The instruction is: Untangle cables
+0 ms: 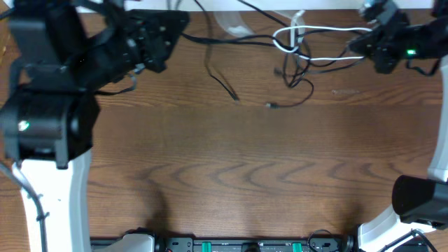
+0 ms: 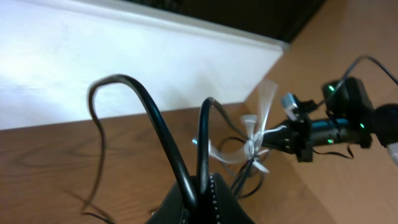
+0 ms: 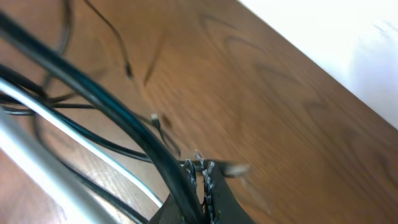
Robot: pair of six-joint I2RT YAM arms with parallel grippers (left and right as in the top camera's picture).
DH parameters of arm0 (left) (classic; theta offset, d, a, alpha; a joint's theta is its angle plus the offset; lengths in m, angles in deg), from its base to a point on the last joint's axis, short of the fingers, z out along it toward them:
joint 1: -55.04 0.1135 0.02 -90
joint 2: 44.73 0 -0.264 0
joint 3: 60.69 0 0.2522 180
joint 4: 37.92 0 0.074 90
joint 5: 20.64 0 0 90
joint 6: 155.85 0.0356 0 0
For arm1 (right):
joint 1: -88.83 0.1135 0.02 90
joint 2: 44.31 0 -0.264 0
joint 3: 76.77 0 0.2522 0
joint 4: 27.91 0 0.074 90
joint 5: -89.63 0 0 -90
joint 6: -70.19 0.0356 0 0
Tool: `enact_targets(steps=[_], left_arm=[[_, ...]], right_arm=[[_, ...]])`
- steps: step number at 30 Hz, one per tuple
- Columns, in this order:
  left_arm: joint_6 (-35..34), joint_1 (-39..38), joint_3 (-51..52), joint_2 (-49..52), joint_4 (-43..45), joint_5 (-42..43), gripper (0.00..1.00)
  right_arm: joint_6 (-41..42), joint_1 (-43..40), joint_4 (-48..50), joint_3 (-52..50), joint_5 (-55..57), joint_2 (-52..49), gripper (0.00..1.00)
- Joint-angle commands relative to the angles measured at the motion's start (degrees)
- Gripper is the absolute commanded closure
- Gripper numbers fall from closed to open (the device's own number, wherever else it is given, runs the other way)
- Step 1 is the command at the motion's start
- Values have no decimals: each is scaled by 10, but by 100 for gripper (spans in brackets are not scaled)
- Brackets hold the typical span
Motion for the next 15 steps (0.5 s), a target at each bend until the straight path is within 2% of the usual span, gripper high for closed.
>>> enact_targets(steps=[1,11,15], left_arm=[[7,51,-14,-37,2,-7,92],[8,139,-14,-49,-4,-7,92],[7,200,-14,-49,-4,-7,92]], right_arm=[[24,-64,5,1,12,1,99],[24,-182,5,1,-35,1,99],[26,-231,5,1,-78,1,99]])
